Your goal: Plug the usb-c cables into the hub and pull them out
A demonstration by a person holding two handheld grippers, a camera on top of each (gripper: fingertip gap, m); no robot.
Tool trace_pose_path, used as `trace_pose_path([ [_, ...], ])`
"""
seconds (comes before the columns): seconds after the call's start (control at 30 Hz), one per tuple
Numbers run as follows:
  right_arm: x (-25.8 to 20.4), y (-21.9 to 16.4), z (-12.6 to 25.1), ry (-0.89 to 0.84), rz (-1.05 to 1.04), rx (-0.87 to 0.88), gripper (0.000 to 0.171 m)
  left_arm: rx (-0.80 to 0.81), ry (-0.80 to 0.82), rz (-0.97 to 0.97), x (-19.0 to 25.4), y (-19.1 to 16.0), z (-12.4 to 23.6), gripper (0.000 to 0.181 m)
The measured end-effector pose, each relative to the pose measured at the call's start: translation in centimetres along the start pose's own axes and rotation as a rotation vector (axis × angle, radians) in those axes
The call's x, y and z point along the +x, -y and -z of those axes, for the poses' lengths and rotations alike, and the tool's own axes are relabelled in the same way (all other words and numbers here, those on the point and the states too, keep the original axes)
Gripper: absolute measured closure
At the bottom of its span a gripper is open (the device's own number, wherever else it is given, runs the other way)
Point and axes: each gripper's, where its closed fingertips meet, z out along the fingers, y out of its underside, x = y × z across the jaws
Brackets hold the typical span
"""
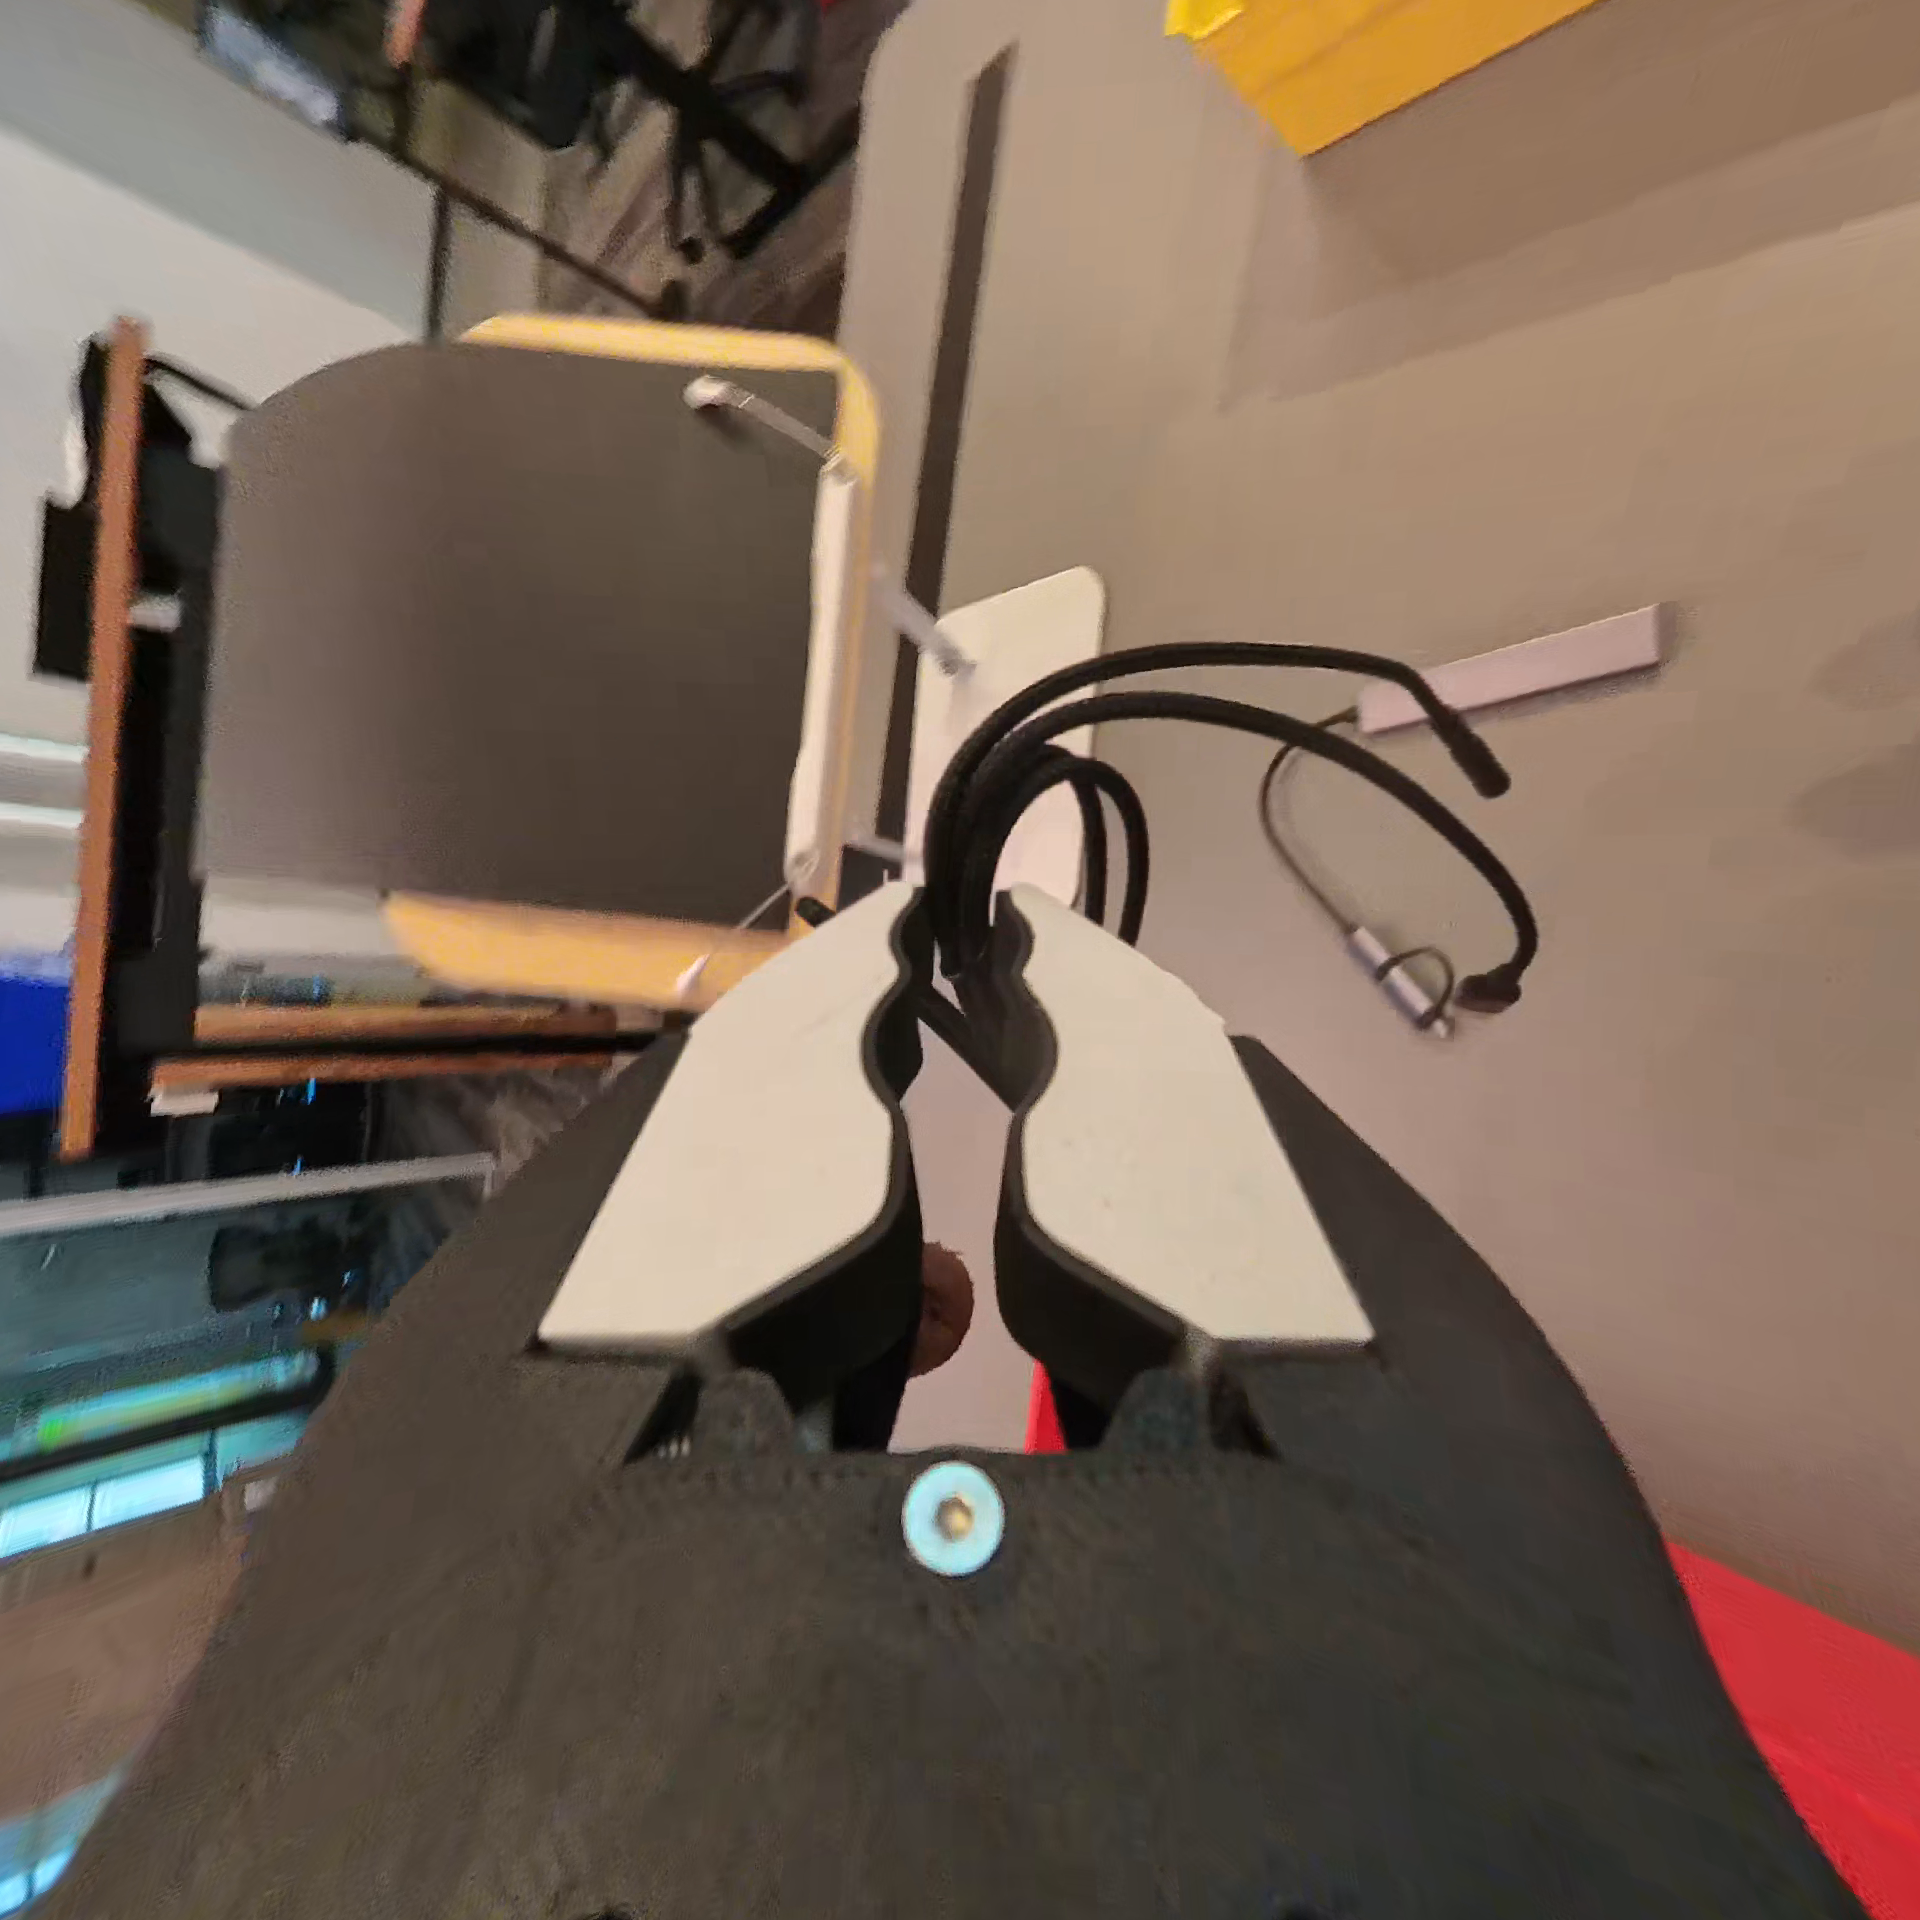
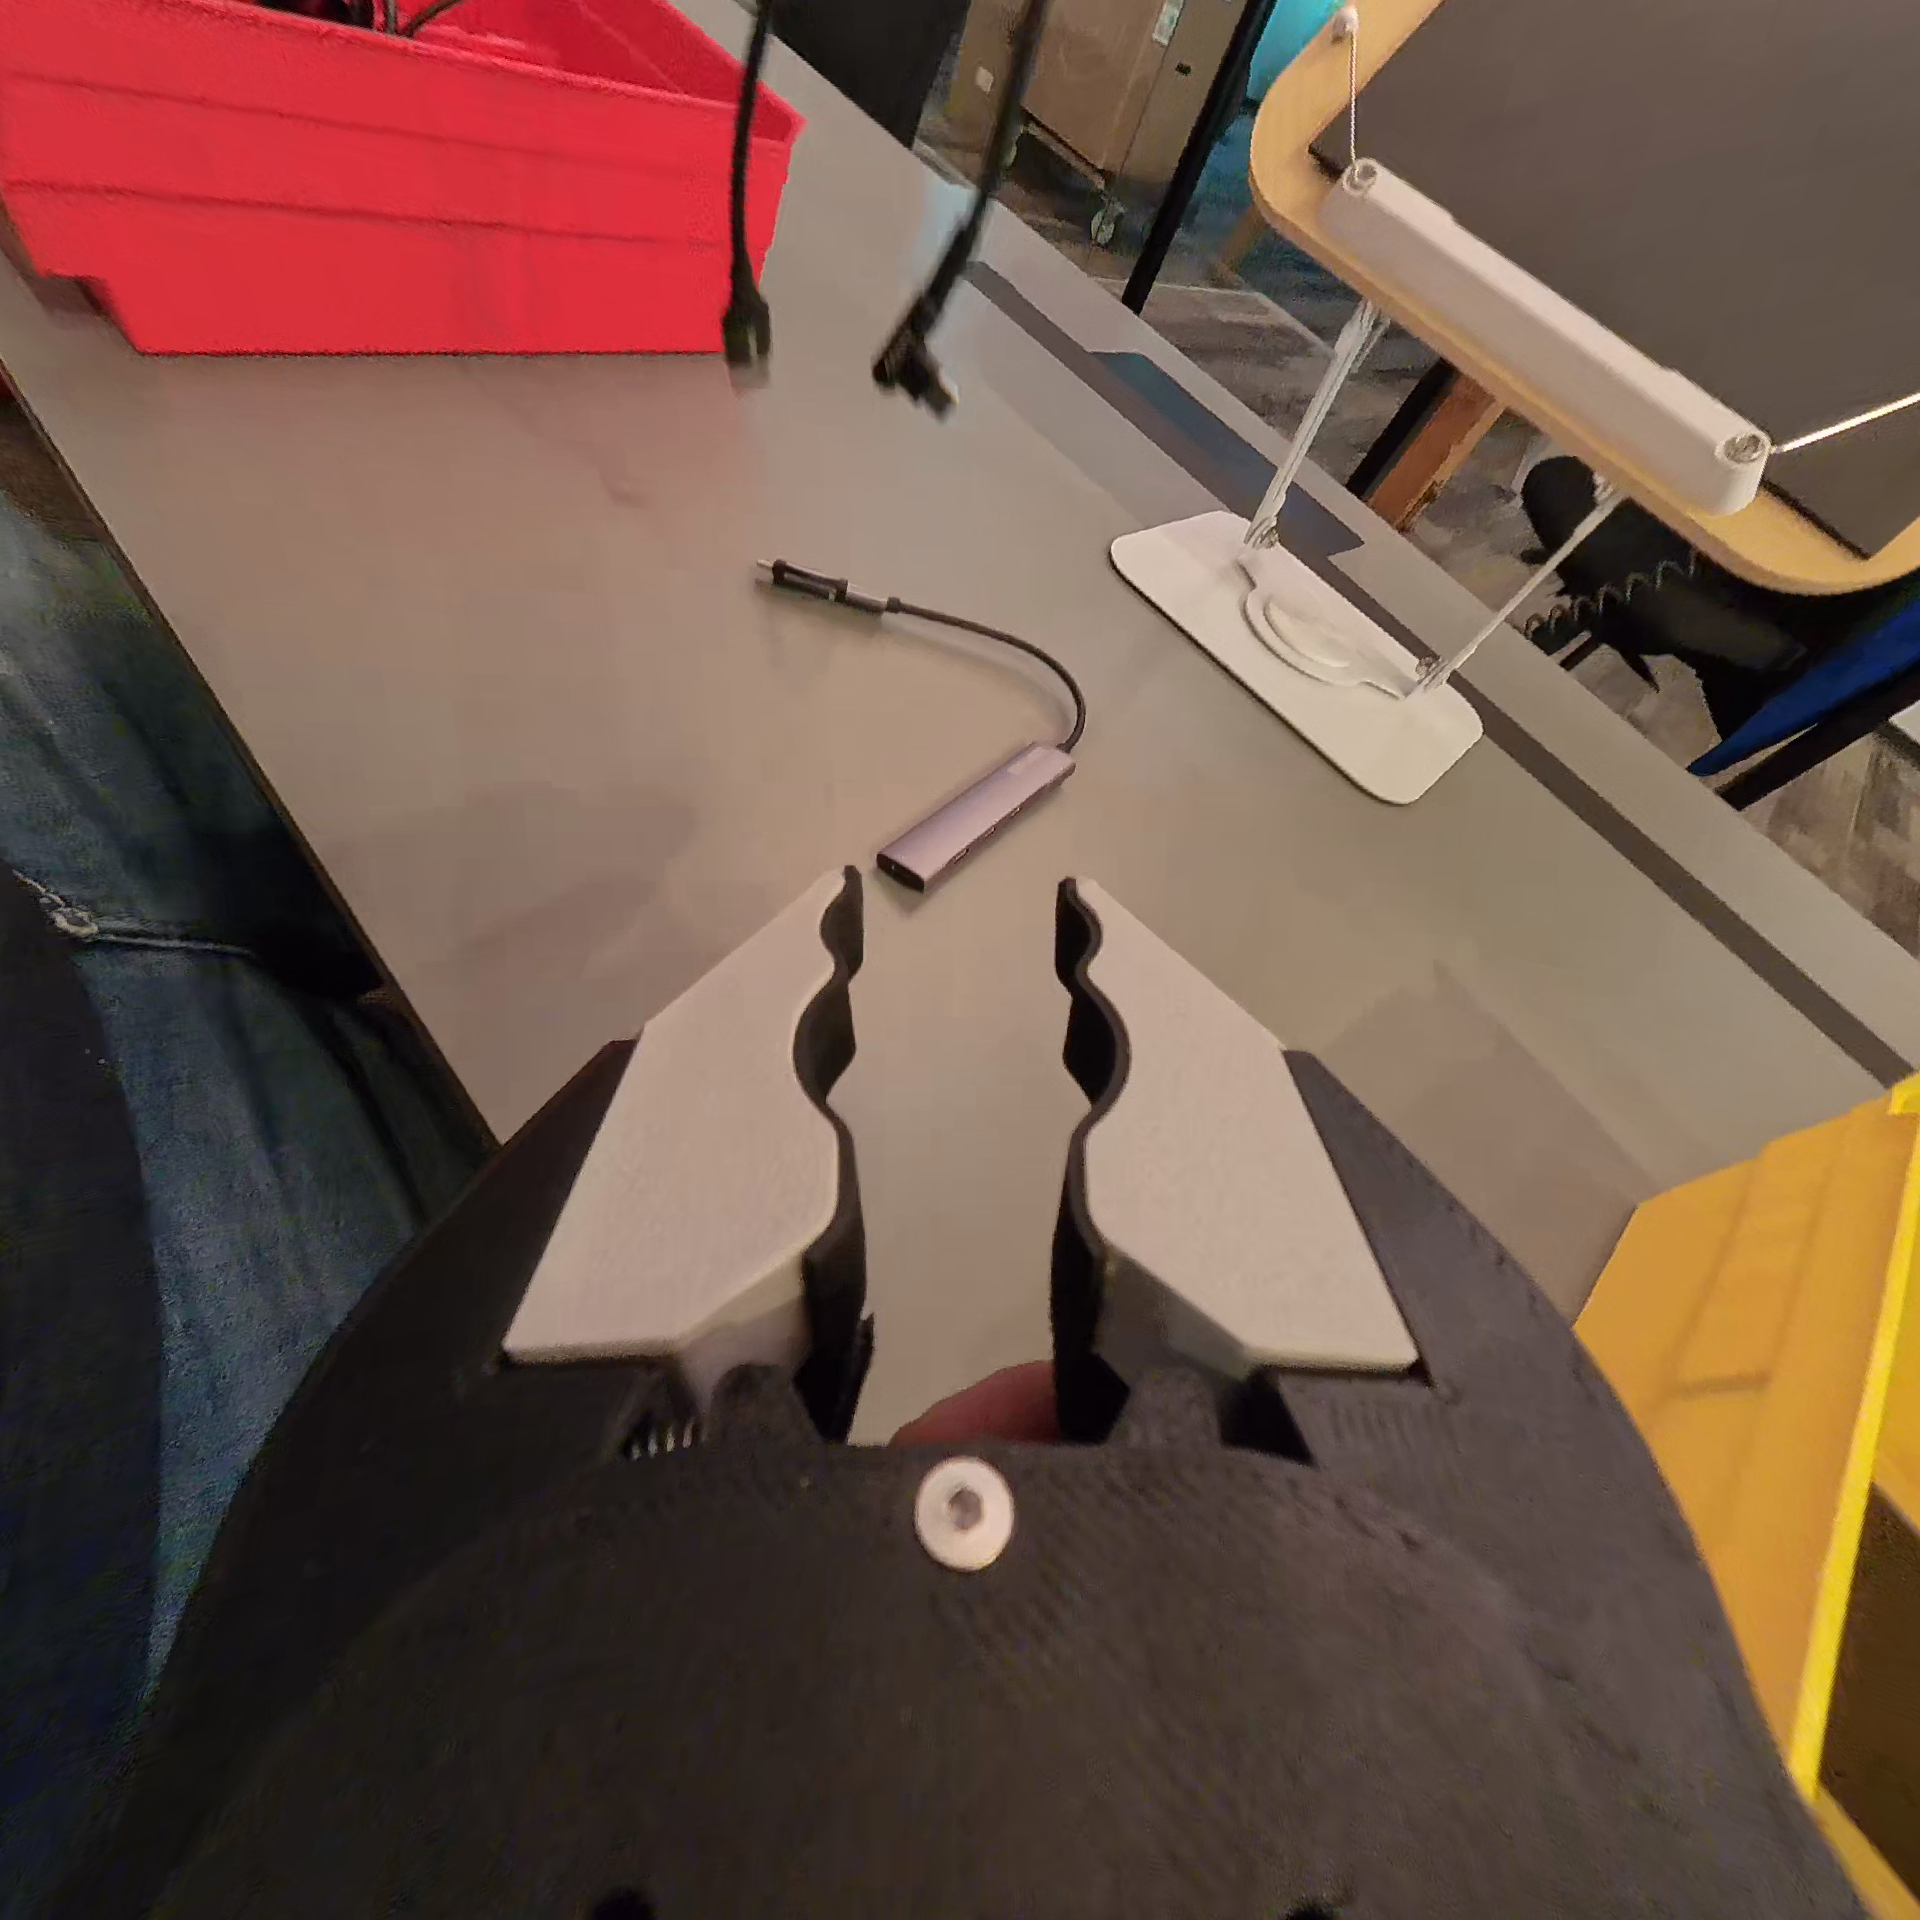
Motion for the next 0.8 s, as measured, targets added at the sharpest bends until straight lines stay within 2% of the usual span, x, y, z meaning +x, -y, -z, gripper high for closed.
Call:
trace_pose_path([
  [0.27, -1.0, -1.8, 0.6, 0.016, -0.047, -0.012, 0.137, 0.006, -0.247, -0.203, 7.9, 7.2, -13.3, 0.17],
  [0.43, -1.5, -2.9, 0.9, 0.024, -0.059, -0.027, 0.137, 0.021, -0.313, -0.241, 11.4, 10.2, -19.3, 0.169],
  [0.57, -1.8, -3.9, 0.7, 0.034, -0.073, -0.045, 0.136, 0.041, -0.352, -0.207, 13.6, 11.9, -22.3, 0.169],
  [0.63, -2.0, -4.4, 0.5, 0.035, -0.06, -0.059, 0.136, 0.035, -0.348, -0.189, 13.9, 12.0, -23.1, 0.162],
  [0.8, -2.5, -4.4, -0.1, 0.044, -0.02, -0.065, 0.135, 0.09, -0.436, 0.012, 13.4, 11.6, -22.0, 0.144],
])
